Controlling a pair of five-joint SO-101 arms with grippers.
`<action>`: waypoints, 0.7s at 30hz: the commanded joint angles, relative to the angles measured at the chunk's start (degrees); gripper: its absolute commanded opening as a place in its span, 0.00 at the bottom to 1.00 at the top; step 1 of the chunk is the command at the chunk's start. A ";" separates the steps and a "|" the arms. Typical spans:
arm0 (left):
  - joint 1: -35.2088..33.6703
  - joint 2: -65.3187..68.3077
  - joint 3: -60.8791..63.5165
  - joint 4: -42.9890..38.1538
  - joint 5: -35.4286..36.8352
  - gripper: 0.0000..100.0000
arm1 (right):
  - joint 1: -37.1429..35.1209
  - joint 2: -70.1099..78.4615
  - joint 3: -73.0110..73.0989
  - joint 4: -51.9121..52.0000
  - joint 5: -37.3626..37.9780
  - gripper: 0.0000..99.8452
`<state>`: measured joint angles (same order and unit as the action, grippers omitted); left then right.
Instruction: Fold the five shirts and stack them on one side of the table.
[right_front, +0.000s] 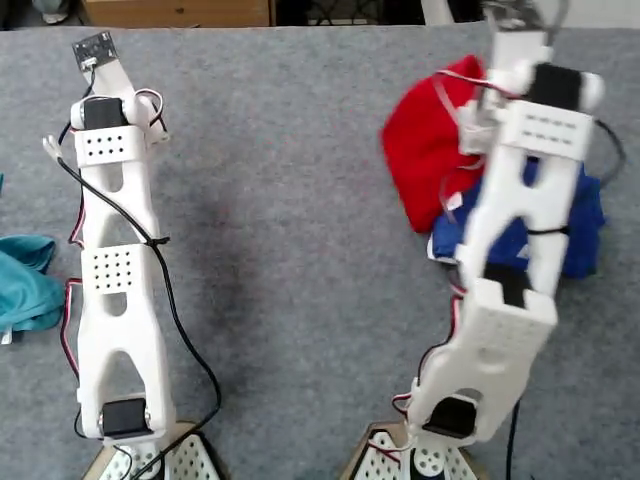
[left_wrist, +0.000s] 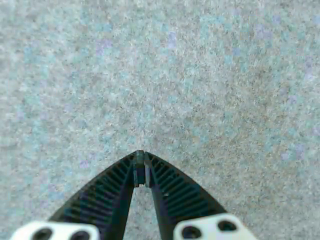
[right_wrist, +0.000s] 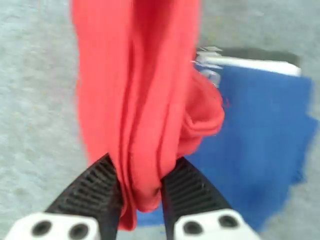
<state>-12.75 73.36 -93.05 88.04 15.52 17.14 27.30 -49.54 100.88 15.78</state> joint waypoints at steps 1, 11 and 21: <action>-0.40 -1.05 -2.51 -0.79 0.18 0.03 | 7.91 -4.26 0.66 0.26 4.31 0.01; -0.40 -1.05 -2.51 -0.79 0.18 0.03 | 18.90 -4.00 4.09 0.26 9.93 0.01; -0.75 -1.67 -2.51 -0.62 0.00 0.03 | 23.47 -4.88 10.95 0.26 13.45 0.36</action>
<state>-12.75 73.36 -93.05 88.04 15.52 38.95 27.03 -37.23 100.79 28.88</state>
